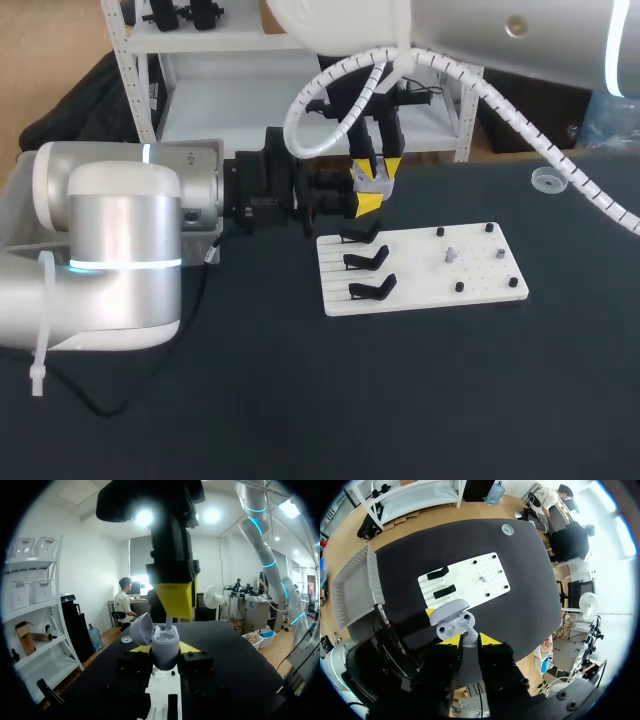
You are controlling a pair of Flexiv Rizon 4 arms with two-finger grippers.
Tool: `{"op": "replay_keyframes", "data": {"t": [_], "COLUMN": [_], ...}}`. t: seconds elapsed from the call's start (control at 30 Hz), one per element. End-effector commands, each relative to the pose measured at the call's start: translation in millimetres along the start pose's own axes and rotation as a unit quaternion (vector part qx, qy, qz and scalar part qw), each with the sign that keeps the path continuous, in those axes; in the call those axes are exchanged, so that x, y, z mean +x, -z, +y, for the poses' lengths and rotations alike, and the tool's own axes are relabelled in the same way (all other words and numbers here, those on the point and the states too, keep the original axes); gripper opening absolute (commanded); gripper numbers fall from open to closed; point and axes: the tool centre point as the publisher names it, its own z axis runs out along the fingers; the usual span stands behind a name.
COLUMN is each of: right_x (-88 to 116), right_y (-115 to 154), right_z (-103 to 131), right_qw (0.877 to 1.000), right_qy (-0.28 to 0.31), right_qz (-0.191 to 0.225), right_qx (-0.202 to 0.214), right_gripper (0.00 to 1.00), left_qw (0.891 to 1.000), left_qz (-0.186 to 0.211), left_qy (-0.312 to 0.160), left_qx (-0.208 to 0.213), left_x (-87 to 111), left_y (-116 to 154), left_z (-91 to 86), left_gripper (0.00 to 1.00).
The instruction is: Pick up each earbud case from the left stands, insert the matching earbuds, close the lid, and place the case in the box.
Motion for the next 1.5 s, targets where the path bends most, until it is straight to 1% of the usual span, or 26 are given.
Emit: {"op": "replay_keyframes", "data": {"t": [0.03, 0.43, 0.8, 1.17, 1.2, 1.3, 1.37, 1.43, 1.47, 1.5], "right_x": [-2, -11, -12, -10, -10, -10, -10, -9, -9, -8], "right_y": [0, -4, -9, -16, -16, -15, -14, -12, -11, -9], "right_z": [3, 0, 2, 5, 5, 5, 5, 4, 3, 2], "right_qw": [1.000, 1.000, 1.000, 1.000, 1.000, 1.000, 1.000, 1.000, 1.000, 1.000], "right_qy": [0.000, -0.007, -0.009, -0.005, -0.005, -0.006, -0.006, -0.005, -0.005, -0.004], "right_qz": [0.000, 0.002, 0.008, 0.017, 0.017, 0.016, 0.015, 0.014, 0.013, 0.012], "right_qx": [0.004, 0.004, 0.004, 0.004, 0.004, 0.003, 0.003, 0.003, 0.002, 0.002], "right_gripper": [0.00, 0.00, 0.00, 0.00, 0.10, 0.29, 0.36, 0.38, 0.42, 0.43], "left_qw": [1.000, 1.000, 1.000, 1.000, 1.000, 1.000, 1.000, 1.000, 1.000, 1.000], "left_qz": [-0.002, -0.002, -0.002, -0.002, -0.002, -0.002, -0.002, -0.002, -0.002, -0.002], "left_qy": [-0.001, -0.001, -0.001, -0.001, -0.001, -0.001, -0.001, -0.001, -0.001, -0.001], "left_qx": [-0.003, -0.003, -0.003, -0.003, -0.003, -0.003, -0.003, -0.003, -0.003, -0.003], "left_x": [0.8, 0.8, 0.8, 0.8, 0.8, 0.8, 0.8, 0.8, 0.8, 0.8], "left_y": [0, 0, 0, 0, 0, 0, 0, 0, 0, 0], "left_z": [-1.4, -1.4, -1.4, -1.4, -1.4, -1.4, -1.4, -1.4, -1.4, -1.4], "left_gripper": [0.00, 0.00, 0.00, 0.00, 0.00, 0.00, 0.00, 0.00, 0.00, 0.00]}}
